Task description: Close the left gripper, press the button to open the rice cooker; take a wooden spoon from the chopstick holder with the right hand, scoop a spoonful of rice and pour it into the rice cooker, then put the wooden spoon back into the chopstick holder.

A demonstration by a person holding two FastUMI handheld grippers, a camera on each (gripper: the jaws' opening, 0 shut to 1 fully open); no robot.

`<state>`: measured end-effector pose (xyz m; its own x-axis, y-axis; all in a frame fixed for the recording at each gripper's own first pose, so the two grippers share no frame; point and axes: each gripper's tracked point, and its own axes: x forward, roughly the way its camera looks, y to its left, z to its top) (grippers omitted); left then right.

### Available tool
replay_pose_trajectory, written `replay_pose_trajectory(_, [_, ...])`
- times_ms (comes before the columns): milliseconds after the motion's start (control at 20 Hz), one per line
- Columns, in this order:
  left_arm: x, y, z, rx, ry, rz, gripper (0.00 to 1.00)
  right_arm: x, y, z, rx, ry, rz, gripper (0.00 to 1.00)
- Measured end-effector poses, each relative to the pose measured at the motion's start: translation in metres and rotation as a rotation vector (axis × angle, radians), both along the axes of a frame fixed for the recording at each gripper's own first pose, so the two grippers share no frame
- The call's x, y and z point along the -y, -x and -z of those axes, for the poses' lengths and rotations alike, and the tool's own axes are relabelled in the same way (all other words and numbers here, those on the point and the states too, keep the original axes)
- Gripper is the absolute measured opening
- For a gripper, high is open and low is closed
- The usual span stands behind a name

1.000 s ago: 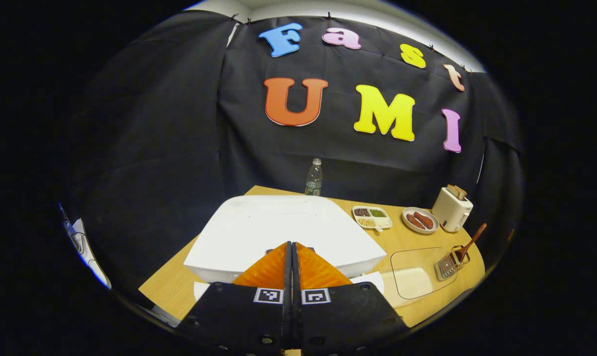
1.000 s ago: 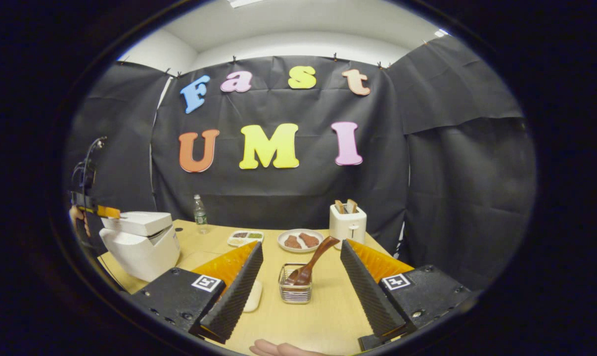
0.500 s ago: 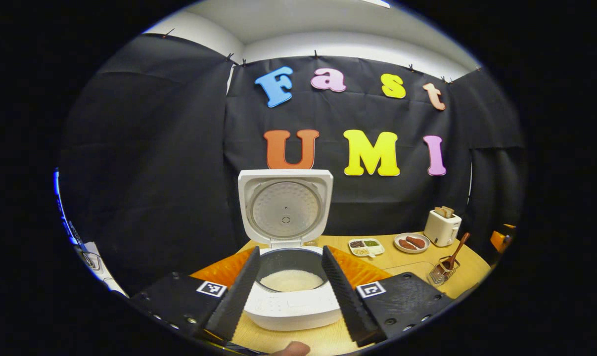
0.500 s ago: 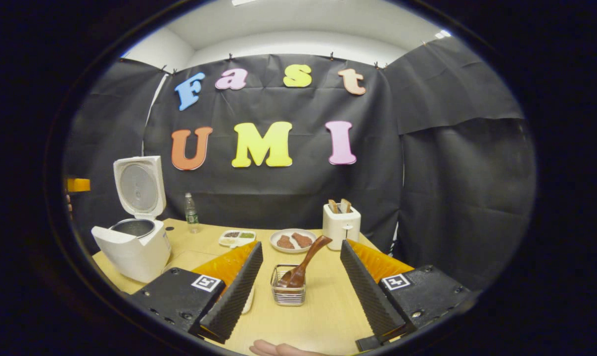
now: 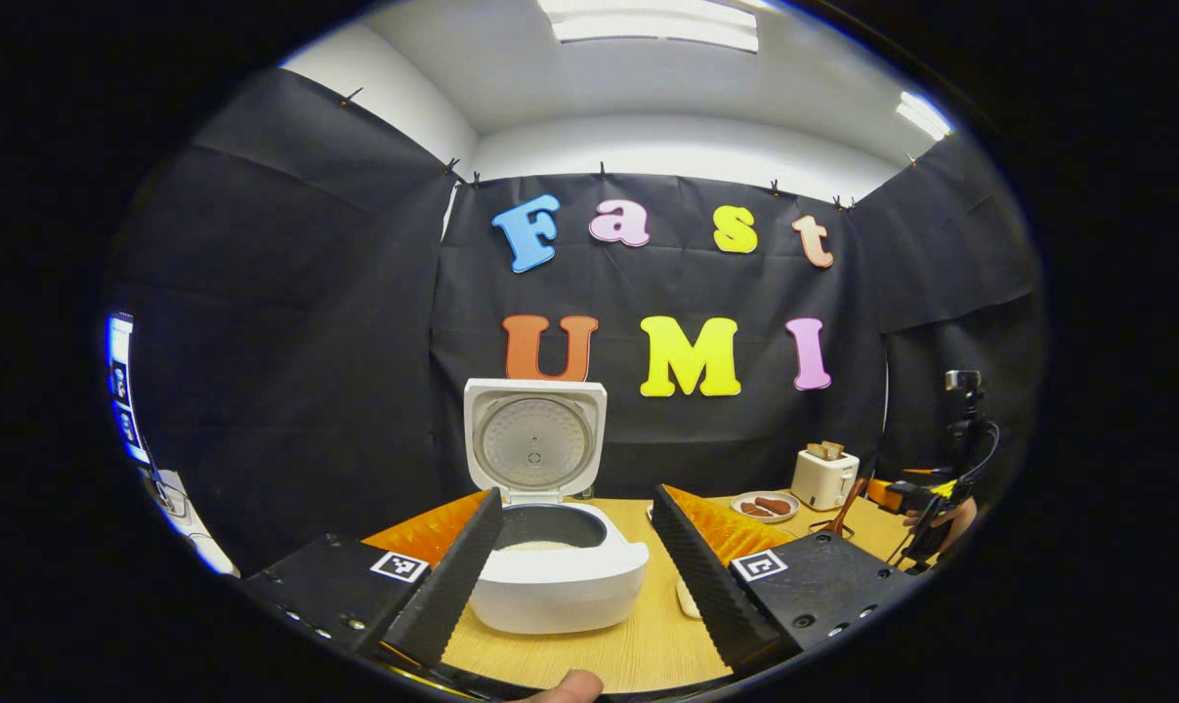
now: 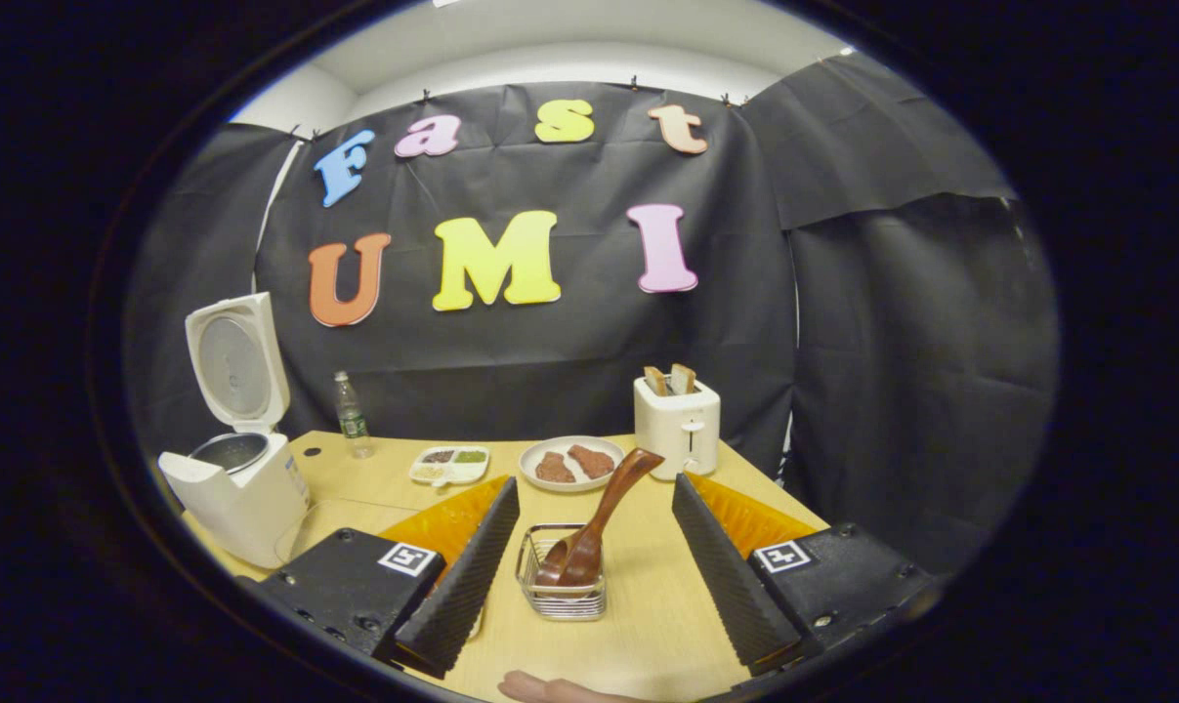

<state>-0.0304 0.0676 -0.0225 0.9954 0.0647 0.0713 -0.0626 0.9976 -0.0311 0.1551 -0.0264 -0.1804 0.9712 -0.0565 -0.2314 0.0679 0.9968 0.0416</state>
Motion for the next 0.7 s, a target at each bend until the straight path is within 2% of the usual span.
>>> replay_pose_trajectory(300, [-0.011,0.019,0.016,-0.006,0.001,-0.02,0.97,0.01,-0.047,0.046,-0.058,-0.041,0.02,0.99])
replay_pose_trajectory(550, [-0.027,0.029,0.02,-0.007,-0.004,-0.047,0.97,0.006,-0.087,0.083,-0.117,-0.094,-0.041,0.99])
replay_pose_trajectory(700, [-0.029,0.034,0.016,0.021,-0.009,-0.055,0.97,0.013,-0.102,0.099,-0.17,-0.153,-0.005,0.98])
